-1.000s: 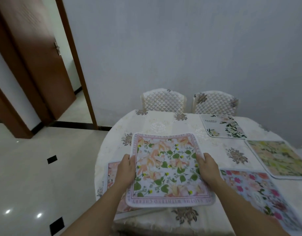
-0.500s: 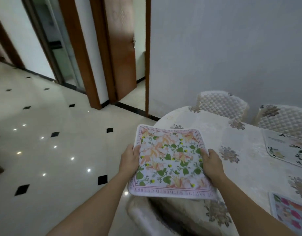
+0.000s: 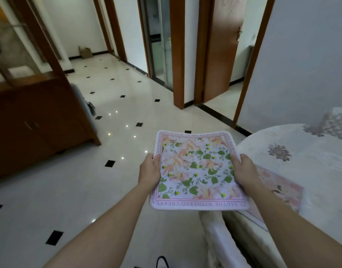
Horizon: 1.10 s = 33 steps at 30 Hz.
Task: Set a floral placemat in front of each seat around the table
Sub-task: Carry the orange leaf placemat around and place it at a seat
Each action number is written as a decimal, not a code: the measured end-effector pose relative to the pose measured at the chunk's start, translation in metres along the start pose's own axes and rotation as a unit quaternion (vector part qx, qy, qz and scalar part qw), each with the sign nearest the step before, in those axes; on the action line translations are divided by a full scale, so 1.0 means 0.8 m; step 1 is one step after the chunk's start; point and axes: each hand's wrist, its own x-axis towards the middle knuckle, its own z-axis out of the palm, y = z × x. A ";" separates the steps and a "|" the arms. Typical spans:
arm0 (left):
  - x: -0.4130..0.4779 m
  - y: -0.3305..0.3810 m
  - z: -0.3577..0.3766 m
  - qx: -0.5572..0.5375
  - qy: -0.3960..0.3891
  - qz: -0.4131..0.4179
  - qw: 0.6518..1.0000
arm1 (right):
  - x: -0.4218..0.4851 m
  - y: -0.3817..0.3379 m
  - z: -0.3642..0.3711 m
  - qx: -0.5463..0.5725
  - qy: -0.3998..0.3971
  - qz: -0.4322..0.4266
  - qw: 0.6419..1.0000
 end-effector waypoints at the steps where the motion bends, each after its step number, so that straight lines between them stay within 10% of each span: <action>1: 0.008 -0.007 -0.010 -0.003 0.010 -0.005 1.000 | 0.006 -0.008 0.015 0.001 -0.009 -0.005 1.000; 33: 0.587 -0.056 -0.011 -0.022 -0.108 -0.001 0.994 | 0.397 -0.194 0.285 -0.027 0.055 0.079 0.995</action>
